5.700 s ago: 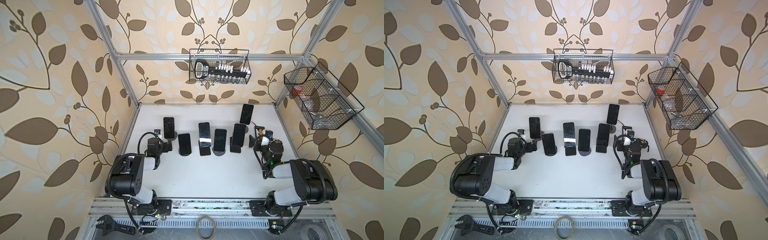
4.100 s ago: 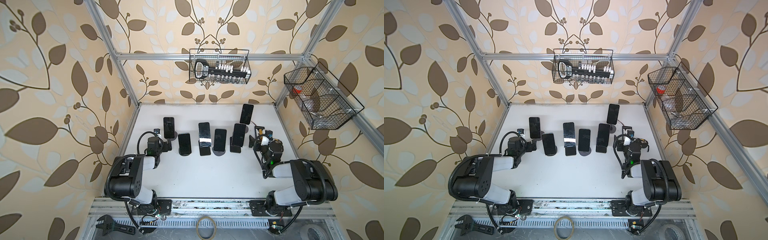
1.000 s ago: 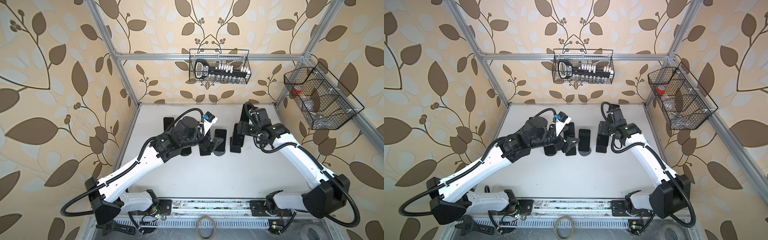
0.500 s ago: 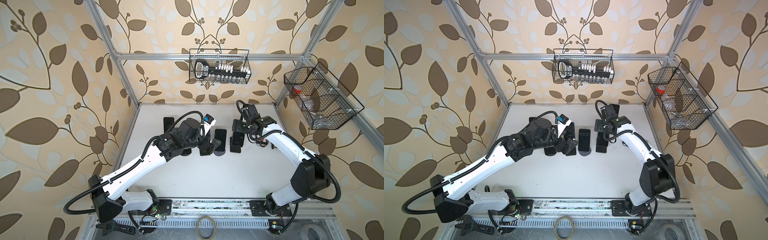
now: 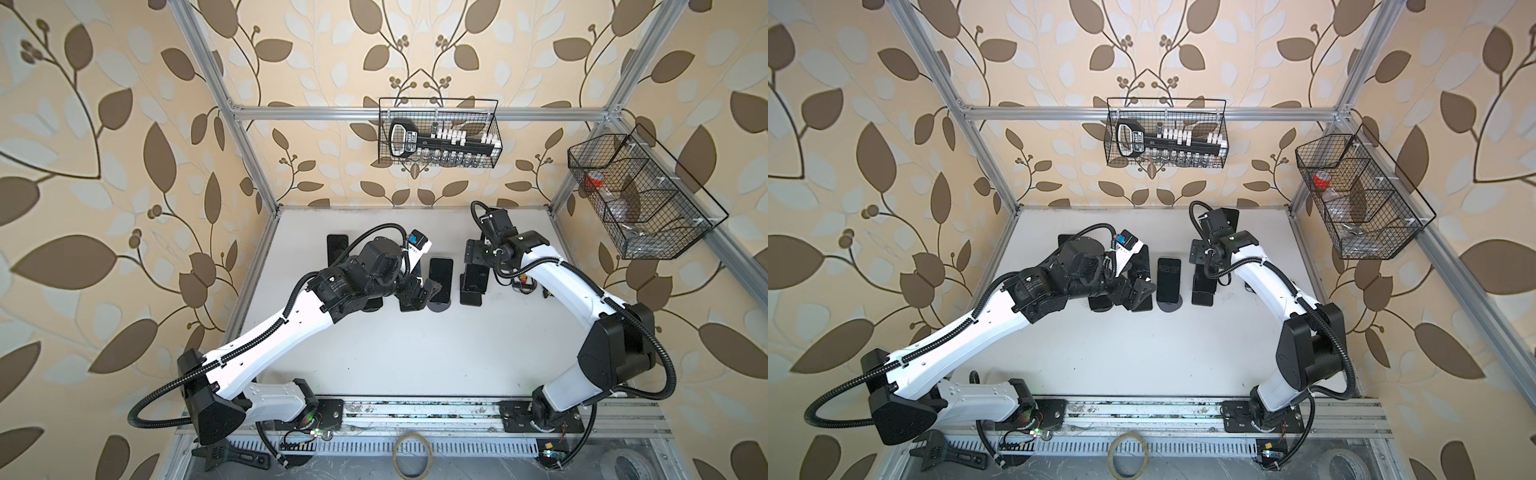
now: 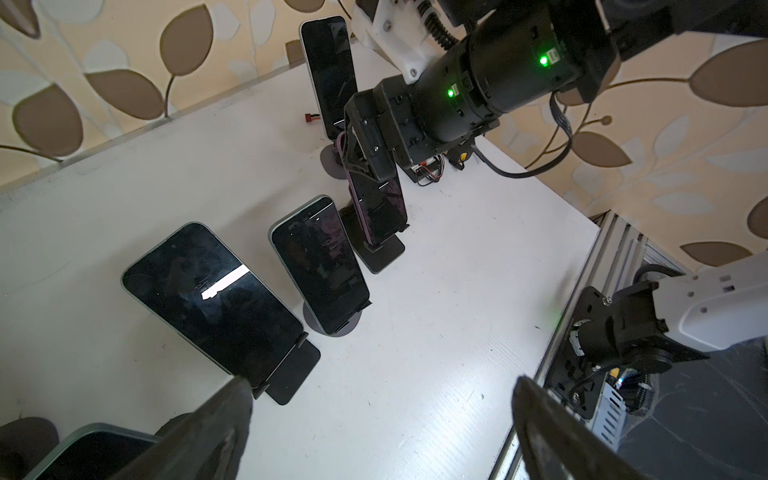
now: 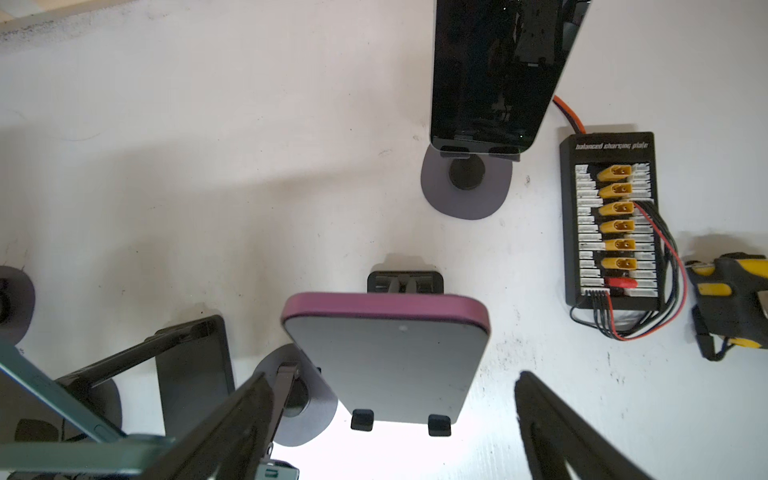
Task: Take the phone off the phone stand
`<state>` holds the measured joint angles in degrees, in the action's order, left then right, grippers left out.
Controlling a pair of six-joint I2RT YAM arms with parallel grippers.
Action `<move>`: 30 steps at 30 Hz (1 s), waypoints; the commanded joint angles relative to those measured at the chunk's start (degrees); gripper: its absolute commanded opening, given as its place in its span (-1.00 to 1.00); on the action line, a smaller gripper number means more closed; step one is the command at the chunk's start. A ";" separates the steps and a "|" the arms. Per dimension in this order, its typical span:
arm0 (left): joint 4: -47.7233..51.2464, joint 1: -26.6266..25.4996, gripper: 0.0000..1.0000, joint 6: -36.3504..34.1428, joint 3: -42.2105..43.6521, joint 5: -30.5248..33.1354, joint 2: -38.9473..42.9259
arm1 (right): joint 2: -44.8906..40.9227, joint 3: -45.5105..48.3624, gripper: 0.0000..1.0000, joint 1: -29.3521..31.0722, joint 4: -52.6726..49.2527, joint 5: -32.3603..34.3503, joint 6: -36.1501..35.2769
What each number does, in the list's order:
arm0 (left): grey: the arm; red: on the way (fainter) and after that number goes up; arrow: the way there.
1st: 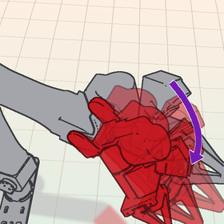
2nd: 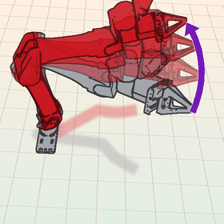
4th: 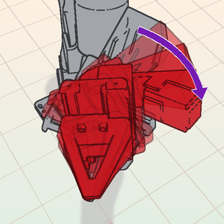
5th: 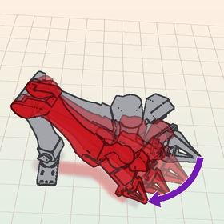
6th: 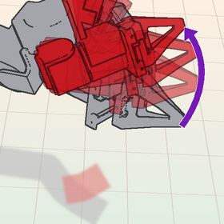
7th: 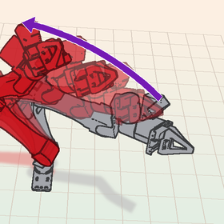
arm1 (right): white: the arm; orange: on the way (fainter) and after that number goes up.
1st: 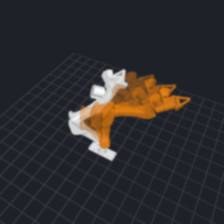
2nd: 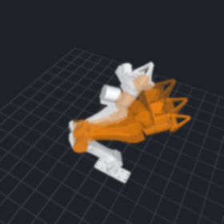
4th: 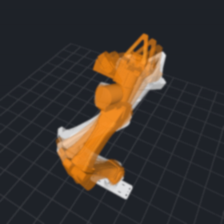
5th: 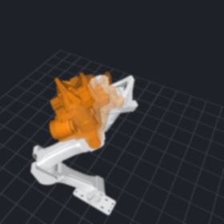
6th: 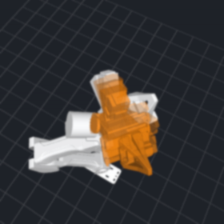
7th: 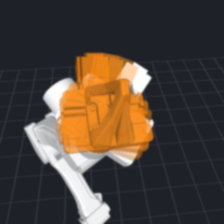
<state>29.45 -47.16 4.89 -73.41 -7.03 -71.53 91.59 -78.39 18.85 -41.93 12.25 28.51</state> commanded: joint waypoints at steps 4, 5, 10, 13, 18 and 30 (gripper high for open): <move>-0.15 0.22 0.97 -0.75 -0.66 -0.16 -0.27 | 1.59 -1.24 0.83 0.43 -1.40 2.55 -0.96; 0.05 0.22 0.97 -1.06 -0.89 -0.26 -0.48 | 1.76 -1.32 0.83 0.45 -1.40 2.68 -0.95; 0.74 0.18 0.97 -1.46 -1.34 -0.62 -0.98 | 2.69 -1.42 0.83 0.53 -1.34 3.07 -0.92; 0.72 0.22 0.97 -1.46 -1.23 -0.54 -0.90 | 3.26 -1.66 0.82 0.56 -1.35 3.47 -1.18; 0.75 0.22 0.98 -2.24 -0.95 -0.64 -0.63 | 4.37 -2.46 0.80 0.57 -1.24 3.48 -1.78; 1.29 0.20 0.98 -1.86 -0.92 -0.11 -0.59 | 5.38 -2.65 0.72 0.59 -1.05 5.22 -2.03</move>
<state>30.37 -47.16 3.77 -73.41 -7.09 -72.64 96.18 -79.15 19.18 -42.24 15.11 26.94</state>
